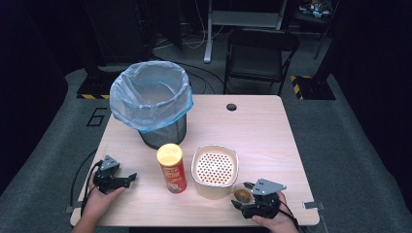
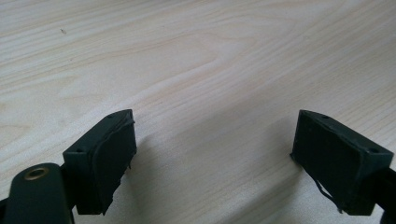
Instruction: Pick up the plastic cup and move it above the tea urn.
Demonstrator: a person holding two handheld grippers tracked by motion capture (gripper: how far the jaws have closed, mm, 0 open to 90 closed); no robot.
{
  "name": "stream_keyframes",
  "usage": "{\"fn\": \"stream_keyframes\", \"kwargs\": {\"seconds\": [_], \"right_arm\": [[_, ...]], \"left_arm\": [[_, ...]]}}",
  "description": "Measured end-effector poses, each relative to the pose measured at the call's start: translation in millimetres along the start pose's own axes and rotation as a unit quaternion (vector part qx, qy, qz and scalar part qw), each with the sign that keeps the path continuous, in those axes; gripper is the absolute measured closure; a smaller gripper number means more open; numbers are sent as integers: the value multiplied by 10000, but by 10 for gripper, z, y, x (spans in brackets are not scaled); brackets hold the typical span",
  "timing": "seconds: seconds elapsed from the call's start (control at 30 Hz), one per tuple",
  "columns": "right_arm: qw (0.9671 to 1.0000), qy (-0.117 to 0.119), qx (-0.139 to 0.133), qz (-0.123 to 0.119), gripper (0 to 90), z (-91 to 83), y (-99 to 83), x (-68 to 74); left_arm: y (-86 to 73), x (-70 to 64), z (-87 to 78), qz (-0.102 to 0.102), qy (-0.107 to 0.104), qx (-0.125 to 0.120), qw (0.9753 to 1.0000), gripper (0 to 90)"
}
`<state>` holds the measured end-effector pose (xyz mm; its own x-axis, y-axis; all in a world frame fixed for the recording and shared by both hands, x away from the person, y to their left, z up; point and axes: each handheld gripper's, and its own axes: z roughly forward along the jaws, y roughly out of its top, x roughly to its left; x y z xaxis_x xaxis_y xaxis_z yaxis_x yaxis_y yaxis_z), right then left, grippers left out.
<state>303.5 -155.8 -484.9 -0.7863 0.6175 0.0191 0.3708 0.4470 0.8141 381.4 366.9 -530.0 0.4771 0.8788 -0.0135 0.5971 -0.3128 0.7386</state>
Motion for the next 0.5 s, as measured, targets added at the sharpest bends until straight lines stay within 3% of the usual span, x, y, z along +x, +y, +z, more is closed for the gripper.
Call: {"fn": "stream_keyframes", "kwargs": {"seconds": [0.3, 0.5], "right_arm": [[9999, 0, 0, -170, 227, -7, 23, 37], [9999, 99, 15, -23, 237, -8, 7, -6]], "left_arm": [[0, 0, 0, -4, 1, -1, 10000, 133], [0, 1, 0, -1, 0, 2, 10000, 133]]}}
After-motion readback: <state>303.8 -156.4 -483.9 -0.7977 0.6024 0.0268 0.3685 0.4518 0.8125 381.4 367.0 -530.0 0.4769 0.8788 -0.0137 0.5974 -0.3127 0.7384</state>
